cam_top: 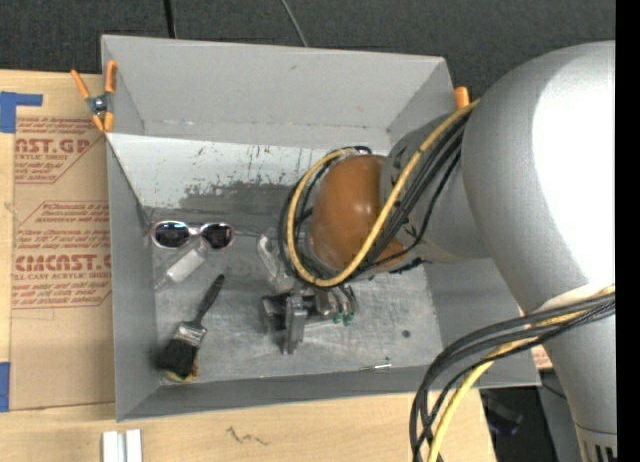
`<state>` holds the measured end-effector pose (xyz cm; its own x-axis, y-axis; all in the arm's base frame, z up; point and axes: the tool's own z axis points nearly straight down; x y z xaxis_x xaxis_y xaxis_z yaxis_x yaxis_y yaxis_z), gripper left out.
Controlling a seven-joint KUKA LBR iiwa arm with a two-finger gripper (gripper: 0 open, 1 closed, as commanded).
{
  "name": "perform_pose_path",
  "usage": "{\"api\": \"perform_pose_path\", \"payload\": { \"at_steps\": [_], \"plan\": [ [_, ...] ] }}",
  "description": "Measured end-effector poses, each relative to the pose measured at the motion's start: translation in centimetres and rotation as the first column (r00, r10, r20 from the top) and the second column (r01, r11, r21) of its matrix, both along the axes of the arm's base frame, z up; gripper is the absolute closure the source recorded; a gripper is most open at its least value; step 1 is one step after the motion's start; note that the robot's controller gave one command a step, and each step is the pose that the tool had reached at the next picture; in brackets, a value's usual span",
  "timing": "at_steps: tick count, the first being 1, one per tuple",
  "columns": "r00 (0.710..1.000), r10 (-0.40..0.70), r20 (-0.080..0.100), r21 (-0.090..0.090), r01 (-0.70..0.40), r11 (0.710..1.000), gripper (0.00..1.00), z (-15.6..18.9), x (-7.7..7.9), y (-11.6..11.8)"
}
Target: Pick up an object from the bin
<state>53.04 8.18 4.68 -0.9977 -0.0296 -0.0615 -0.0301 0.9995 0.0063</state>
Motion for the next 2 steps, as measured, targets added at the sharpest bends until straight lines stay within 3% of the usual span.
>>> {"api": "perform_pose_path", "payload": {
  "at_steps": [2],
  "plan": [
    [1.0,0.0,0.0,0.001,0.0,1.0,1.0,0.04,0.14,0.05]
  ]
}}
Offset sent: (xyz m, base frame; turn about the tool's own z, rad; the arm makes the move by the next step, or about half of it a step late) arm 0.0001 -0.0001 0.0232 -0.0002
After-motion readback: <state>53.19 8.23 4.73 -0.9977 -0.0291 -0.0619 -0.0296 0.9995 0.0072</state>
